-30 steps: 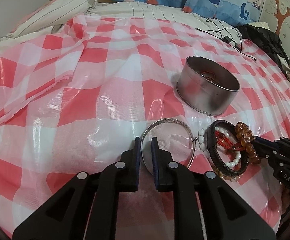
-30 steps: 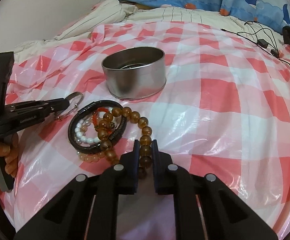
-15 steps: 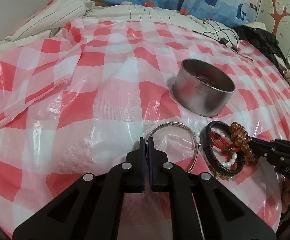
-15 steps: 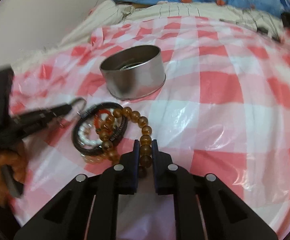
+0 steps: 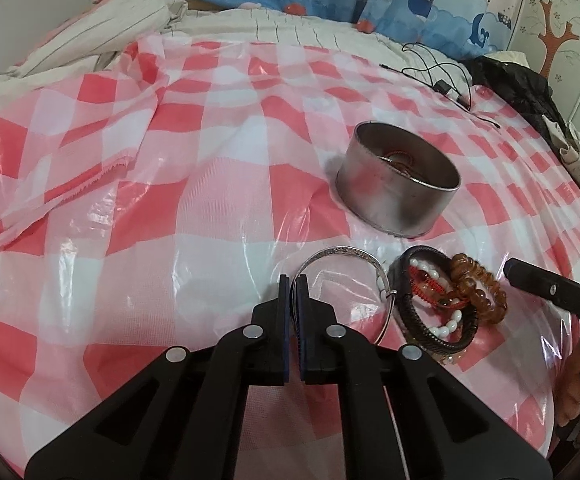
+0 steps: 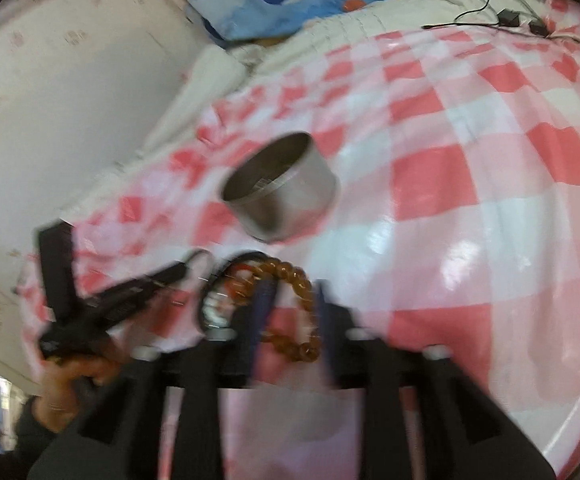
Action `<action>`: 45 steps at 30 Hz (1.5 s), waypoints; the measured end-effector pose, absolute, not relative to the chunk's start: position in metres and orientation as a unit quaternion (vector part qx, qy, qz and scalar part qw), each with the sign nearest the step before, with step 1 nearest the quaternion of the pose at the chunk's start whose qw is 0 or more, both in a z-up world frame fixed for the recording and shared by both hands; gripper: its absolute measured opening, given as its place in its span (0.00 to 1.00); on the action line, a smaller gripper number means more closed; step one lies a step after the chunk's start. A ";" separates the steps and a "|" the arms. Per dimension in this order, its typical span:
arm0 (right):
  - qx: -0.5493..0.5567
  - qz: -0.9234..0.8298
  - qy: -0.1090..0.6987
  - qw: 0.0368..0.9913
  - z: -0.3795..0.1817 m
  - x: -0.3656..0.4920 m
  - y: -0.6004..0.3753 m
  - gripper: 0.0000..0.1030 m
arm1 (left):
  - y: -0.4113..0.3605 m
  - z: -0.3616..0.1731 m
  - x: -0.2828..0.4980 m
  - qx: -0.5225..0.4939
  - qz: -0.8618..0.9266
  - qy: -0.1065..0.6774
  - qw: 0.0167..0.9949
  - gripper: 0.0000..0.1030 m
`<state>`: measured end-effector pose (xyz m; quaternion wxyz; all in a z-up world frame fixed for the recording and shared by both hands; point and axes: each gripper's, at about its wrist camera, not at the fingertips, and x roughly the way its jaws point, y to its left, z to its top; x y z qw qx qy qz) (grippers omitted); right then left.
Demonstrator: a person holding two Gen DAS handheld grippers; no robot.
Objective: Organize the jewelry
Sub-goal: 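Grasp the amber bead bracelet with the right gripper and lift it while the left holds the bangle, then lower the bangle into the tin with the left gripper while the right drops the amber bracelet in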
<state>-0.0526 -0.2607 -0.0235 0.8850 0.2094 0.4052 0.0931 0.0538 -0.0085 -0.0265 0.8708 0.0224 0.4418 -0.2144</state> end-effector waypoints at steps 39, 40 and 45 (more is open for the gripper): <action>0.355 0.229 0.283 0.861 0.033 -0.029 -0.301 0.12 | -0.046 0.039 0.073 0.033 -0.263 0.379 0.887 0.02; 0.356 0.230 0.281 0.861 0.034 -0.027 -0.303 0.12 | -0.052 0.040 0.077 0.036 -0.265 0.378 0.886 0.03; 0.356 0.233 0.275 0.862 0.041 -0.015 -0.307 0.12 | -0.079 0.041 0.094 0.045 -0.277 0.377 0.883 0.03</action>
